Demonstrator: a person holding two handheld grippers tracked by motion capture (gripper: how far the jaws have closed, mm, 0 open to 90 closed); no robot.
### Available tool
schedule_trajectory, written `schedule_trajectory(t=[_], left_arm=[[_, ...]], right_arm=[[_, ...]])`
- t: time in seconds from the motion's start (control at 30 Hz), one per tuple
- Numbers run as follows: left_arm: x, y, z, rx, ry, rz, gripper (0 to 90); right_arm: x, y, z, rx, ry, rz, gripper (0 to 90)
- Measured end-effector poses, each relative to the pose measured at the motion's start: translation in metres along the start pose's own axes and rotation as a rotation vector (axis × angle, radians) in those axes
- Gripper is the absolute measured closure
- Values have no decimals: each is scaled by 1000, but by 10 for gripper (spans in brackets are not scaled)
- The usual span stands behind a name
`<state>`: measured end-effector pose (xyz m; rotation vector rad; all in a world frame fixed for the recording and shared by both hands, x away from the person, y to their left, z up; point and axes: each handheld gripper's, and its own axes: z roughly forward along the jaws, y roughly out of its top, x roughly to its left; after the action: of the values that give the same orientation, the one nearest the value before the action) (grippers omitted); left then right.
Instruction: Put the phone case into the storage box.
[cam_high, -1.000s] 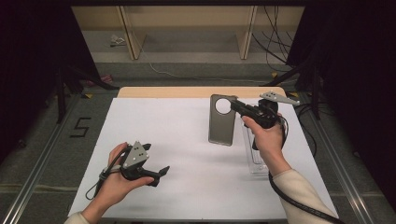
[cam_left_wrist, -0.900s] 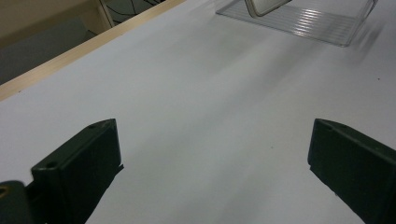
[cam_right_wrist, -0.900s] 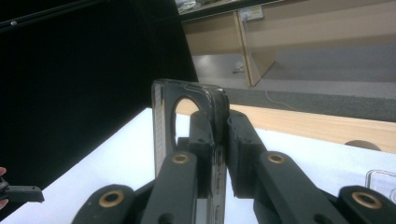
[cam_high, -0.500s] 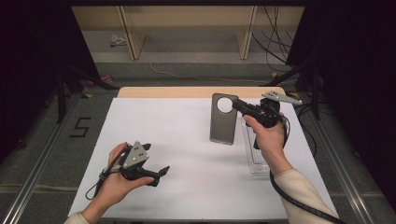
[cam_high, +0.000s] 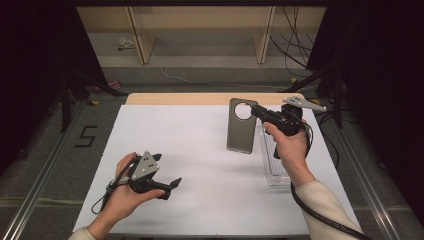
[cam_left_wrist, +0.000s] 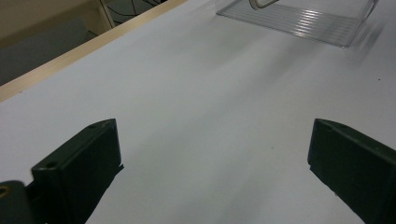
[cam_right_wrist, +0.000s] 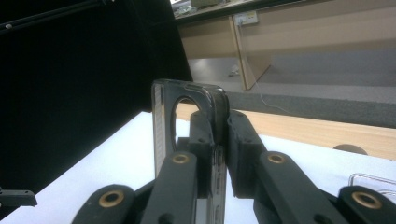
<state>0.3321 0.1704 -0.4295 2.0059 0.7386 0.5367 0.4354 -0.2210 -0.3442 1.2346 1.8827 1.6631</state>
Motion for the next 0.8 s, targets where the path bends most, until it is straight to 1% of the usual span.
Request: schedule_trajectory(t=[0.8], left_arm=[[0, 0, 0, -1, 1, 0, 22]], right_arm=[[-7, 4, -6, -15, -25, -5, 818]])
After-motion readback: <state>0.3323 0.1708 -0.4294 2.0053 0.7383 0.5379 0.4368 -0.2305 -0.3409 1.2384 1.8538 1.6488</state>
